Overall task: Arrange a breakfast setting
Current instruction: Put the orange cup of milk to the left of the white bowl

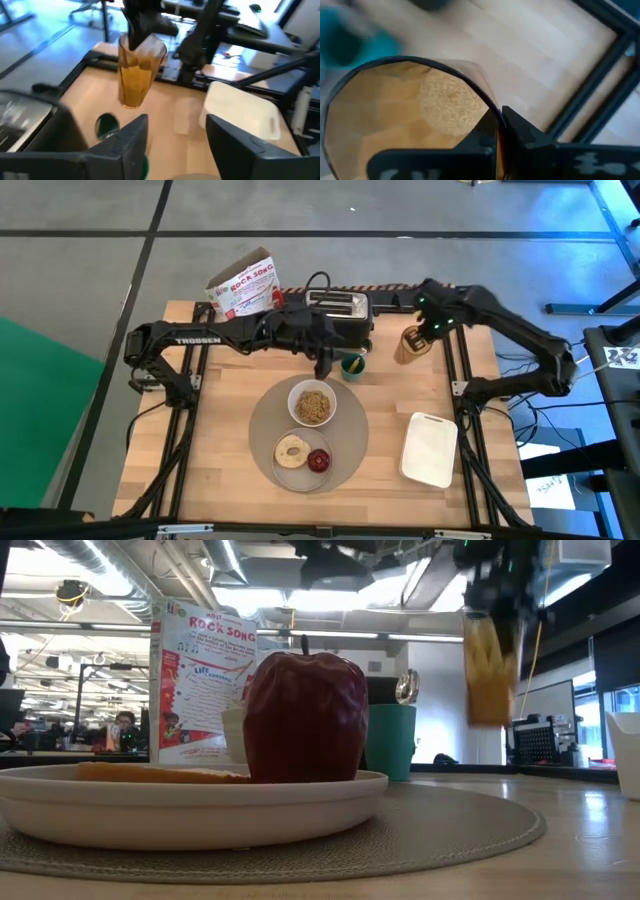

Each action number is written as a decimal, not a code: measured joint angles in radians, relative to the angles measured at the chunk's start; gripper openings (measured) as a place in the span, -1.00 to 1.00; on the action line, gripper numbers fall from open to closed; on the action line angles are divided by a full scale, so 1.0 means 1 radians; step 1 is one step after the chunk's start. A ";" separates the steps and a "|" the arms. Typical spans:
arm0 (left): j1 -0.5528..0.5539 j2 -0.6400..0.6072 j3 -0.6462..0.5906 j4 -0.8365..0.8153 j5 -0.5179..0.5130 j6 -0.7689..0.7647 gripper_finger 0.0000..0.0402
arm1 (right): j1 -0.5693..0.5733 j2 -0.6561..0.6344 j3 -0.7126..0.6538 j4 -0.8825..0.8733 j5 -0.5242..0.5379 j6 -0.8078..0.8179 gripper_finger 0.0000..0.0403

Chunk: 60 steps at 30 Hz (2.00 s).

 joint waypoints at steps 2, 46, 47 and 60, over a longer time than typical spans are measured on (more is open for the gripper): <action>-0.002 0.000 0.000 0.027 0.037 0.037 0.09 | 0.029 -0.017 0.085 -0.030 -0.049 0.019 -0.98; -0.074 0.120 -0.001 0.257 0.073 0.092 0.80 | 0.443 0.171 0.346 0.338 -0.193 0.199 -1.00; -0.074 0.120 -0.001 0.258 0.074 0.092 0.81 | 0.443 0.170 0.346 0.336 -0.185 0.198 -1.00; -0.060 0.005 -0.021 0.190 -0.087 0.157 0.81 | 0.444 0.087 0.346 0.443 -0.023 0.123 -0.36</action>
